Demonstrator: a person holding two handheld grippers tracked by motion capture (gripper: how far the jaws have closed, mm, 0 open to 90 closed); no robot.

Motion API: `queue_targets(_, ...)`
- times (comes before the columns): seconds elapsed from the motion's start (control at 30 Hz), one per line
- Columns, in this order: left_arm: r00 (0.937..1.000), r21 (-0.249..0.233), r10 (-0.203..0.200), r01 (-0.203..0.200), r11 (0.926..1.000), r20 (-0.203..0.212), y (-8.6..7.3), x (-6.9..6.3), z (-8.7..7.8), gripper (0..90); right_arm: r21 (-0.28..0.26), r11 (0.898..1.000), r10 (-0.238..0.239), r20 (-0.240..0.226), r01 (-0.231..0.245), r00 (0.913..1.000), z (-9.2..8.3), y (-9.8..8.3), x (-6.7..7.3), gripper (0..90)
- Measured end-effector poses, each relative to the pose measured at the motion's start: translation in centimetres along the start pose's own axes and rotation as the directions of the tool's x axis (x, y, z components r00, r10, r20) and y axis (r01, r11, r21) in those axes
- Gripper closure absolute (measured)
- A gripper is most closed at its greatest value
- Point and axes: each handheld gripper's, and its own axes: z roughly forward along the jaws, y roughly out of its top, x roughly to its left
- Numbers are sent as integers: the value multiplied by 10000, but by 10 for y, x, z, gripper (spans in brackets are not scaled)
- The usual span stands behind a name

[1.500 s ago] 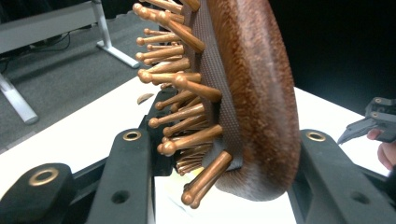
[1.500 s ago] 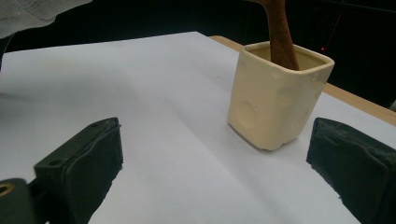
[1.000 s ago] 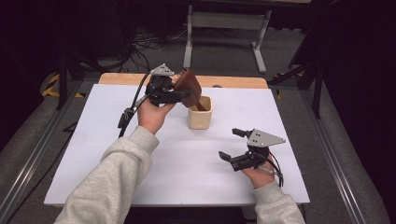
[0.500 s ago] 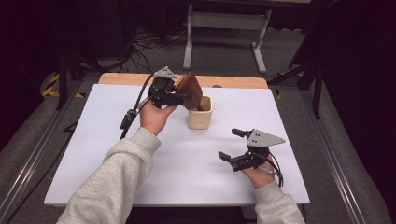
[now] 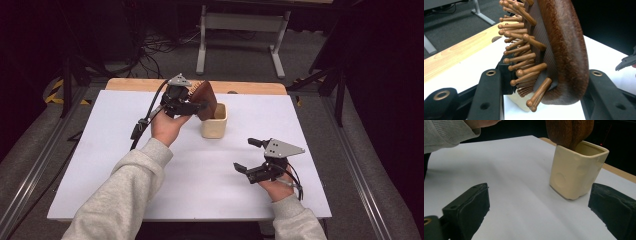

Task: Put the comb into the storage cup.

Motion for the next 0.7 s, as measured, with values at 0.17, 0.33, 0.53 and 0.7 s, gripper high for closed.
queue_targets(0.17, 10000, 14, -30, 29, 10000, 31, -1, 2, -1, 524, -8, 10000, -22, -8, 22, 10000, 0, 0, 0, 39)
queue_targets(0.33, 10000, 8, -37, 37, 10000, -18, -1, 3, 0, 497, -18, 10000, -19, 5, 19, 10000, 0, 0, 0, 40)
queue_targets(0.53, 9978, -269, 513, -524, 9983, -412, 0, 2, -3, 195, -81, 10000, -36, 8, 36, 10000, -1, 0, 0, 40)
queue_targets(0.7, 9941, -140, 397, -414, 9990, -1008, -1, 7, -7, 1, -112, 9999, -15, 2, 15, 10000, -1, 1, 0, 39)
